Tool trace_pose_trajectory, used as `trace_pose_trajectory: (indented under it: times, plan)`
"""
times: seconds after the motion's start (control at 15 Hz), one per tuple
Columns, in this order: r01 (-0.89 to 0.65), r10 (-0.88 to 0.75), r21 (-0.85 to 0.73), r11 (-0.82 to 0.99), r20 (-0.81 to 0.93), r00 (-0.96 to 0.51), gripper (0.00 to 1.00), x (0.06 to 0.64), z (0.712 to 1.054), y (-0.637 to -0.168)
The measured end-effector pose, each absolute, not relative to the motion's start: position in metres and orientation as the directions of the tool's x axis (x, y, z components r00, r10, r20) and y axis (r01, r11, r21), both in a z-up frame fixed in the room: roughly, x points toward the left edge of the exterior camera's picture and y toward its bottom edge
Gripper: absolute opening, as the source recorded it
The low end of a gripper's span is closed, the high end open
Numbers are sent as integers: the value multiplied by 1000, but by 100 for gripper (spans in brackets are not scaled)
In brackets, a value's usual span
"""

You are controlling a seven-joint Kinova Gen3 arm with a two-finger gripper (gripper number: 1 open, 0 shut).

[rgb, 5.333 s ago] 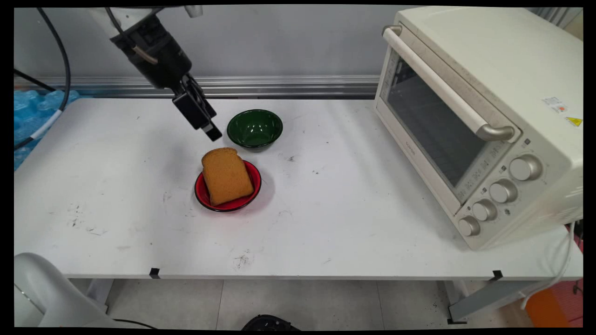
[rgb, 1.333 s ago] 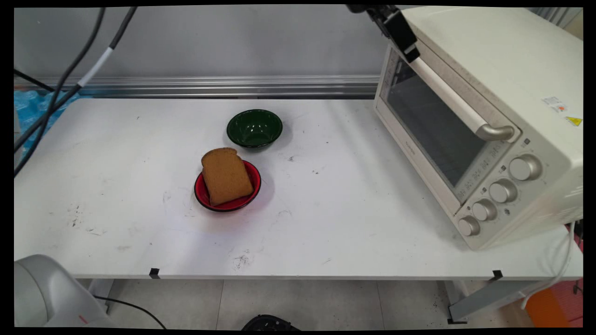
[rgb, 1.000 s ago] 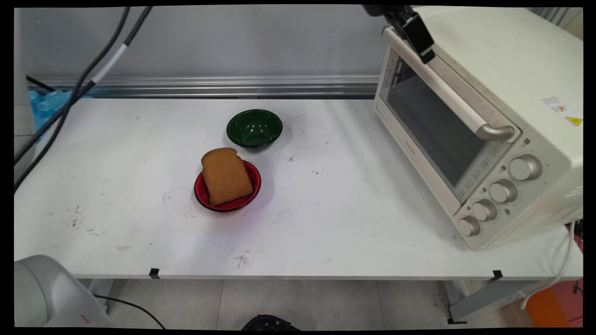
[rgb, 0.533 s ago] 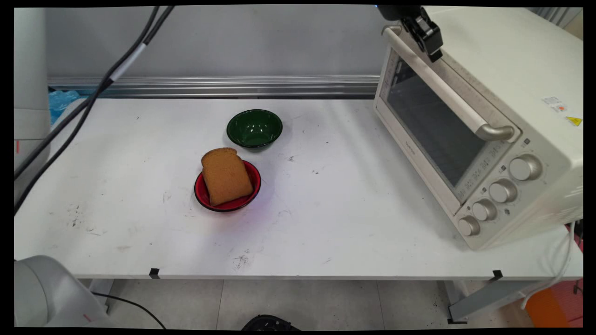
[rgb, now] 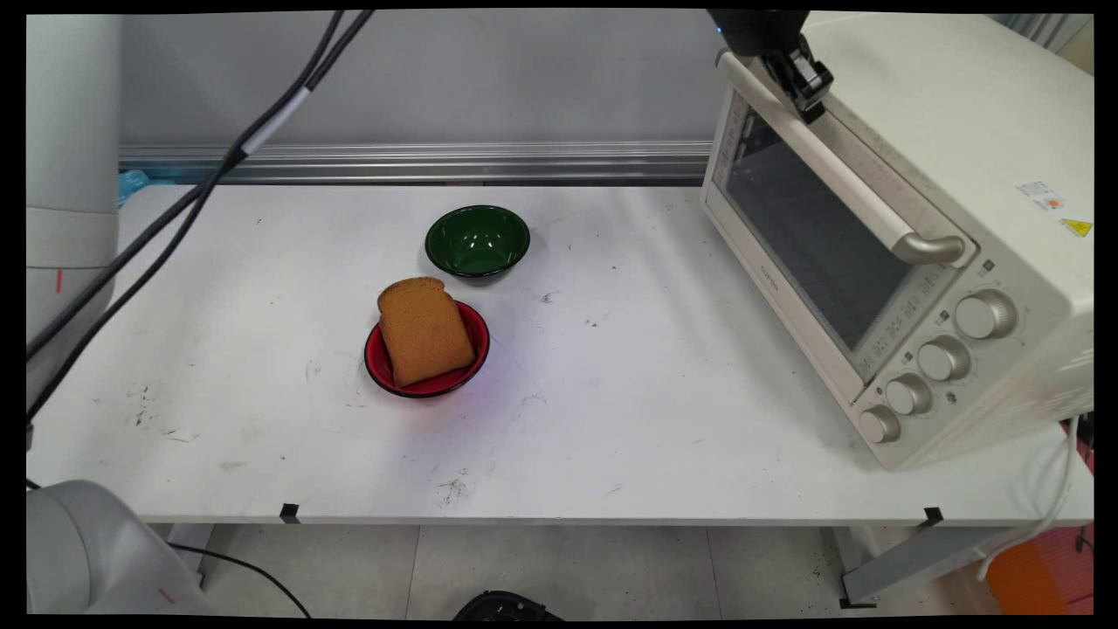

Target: Open the oven

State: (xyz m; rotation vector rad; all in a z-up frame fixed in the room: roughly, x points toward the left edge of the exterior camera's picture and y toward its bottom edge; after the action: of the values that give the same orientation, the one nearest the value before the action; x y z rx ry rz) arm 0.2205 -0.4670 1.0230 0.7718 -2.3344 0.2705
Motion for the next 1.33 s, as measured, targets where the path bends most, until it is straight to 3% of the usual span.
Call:
trace_pose_trajectory:
  times: [1.33]
  plan:
    - [-610, -521, 29, 792, 553, -650, 0, 223, 993, -461]
